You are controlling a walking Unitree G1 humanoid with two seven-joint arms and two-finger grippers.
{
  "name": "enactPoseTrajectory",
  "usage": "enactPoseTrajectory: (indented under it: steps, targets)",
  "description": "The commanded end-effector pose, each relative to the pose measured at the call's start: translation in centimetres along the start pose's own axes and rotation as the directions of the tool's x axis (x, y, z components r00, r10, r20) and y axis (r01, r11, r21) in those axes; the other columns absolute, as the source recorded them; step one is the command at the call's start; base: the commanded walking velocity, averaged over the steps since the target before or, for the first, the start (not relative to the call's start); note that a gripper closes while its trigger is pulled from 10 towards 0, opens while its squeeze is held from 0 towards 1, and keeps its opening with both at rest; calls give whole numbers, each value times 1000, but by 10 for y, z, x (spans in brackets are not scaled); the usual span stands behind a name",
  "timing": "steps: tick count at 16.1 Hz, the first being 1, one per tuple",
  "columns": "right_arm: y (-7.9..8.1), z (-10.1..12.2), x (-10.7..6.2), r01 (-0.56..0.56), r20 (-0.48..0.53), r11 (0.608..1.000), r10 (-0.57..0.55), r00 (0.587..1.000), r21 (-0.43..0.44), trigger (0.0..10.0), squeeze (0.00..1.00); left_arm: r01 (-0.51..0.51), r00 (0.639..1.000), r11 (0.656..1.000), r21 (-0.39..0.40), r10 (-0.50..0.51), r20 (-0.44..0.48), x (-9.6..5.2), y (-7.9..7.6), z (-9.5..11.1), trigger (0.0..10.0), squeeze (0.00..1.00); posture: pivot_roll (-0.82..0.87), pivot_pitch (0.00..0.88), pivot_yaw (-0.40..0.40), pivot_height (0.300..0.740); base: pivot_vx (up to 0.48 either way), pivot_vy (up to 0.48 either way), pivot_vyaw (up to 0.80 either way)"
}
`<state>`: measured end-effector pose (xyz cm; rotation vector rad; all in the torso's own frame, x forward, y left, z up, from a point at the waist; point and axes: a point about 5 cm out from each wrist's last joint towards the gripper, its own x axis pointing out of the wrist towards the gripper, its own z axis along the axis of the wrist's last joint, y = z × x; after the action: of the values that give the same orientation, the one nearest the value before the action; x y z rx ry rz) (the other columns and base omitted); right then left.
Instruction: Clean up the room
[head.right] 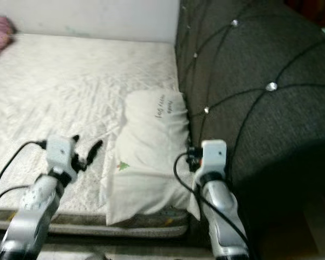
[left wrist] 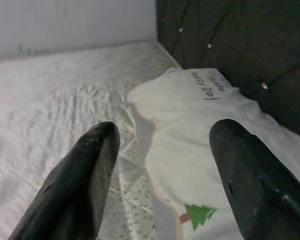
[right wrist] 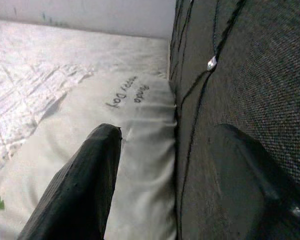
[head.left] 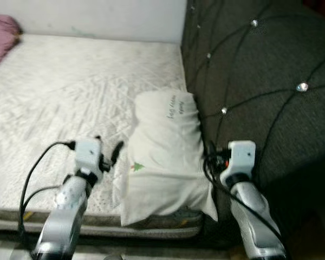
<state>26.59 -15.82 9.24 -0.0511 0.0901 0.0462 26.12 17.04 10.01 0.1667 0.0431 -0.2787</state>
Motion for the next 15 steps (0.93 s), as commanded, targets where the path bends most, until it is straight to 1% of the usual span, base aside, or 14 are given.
enactPoseTrajectory:
  steps: [1, 2, 3, 4, 5, 6, 8, 9, 10, 12, 14, 15]
  targets:
    - [-20, 4, -3, 96, 8, 991, -96, 995, -97, 10000, 0, 28, 1000, 998, 52, -28, -10, -10, 1, -2, 10000, 0, -7, 0, -36, 740, 0, 0, 0]
    - [-23, 5, -2, 120, 24, 980, -118, 993, -157, 10000, 0, 20, 999, 999, 41, -19, -28, -14, 3, -5, 10000, 0, -6, 0, -37, 740, 0, 0, 0]
    - [-20, 7, -2, 113, 29, 993, -112, 993, -25, 10000, 0, -7, 998, 1000, -22, 6, -57, -18, 9, -9, 10000, 0, -8, 0, -36, 740, 0, 0, 0]
    - [-20, 8, -3, 120, 33, 992, -119, 992, -43, 10000, 0, -22, 998, 999, -34, 20, -54, -19, 10, -9, 10000, 0, -10, 0, -36, 740, 0, 0, 0]
    - [-17, 7, -4, 121, 11, 993, -121, 993, 9, 10000, 0, -49, 997, 997, -65, 45, -63, -18, 8, -9, 10000, 0, -14, 0, -30, 740, 0, 0, 0]
    - [-13, 4, -6, 111, -22, 993, -111, 994, 36, 10000, 0, -44, 997, 996, -76, 39, -65, -16, 5, -8, 10000, 0, -15, 0, -30, 740, 0, 244, 0]
    - [-5, 5, -5, 73, -2, 997, -73, 997, 15, 10000, 0, -63, 997, 994, -91, 58, -60, -11, 10, -6, 10000, 0, -20, 0, -30, 740, 0, 480, 0]
    - [-3, 7, -4, 53, 6, 999, -53, 999, 15, 10000, 0, -77, 996, 990, -117, 71, -60, -10, 11, -6, 10000, 0, -20, 0, -30, 740, 0, 480, 0]
    - [-4, 7, -4, 51, 5, 998, -51, 999, 21, 10000, 0, -80, 996, 989, -125, 74, -55, -9, 11, -5, 10000, 0, -14, 0, -34, 740, 0, 480, 0]
    - [-7, 6, -1, 69, -9, 997, -69, 998, 28, 10000, 0, -92, 995, 986, -140, 85, -56, -8, 12, -5, 10000, 0, -16, 0, -29, 740, 0, 480, 0]
    - [-9, 5, 2, 108, -9, 994, -108, 994, 0, 10000, 0, -101, 994, 986, -135, 93, -63, -6, 14, -7, 10000, 0, -20, 0, -21, 740, 0, 480, 0]
    - [-8, 5, 1, 112, -13, 993, -111, 994, 26, 10000, 0, -113, 992, 980, -166, 102, -74, -6, 16, -8, 10000, 0, -21, 0, -19, 740, 0, 480, 0]
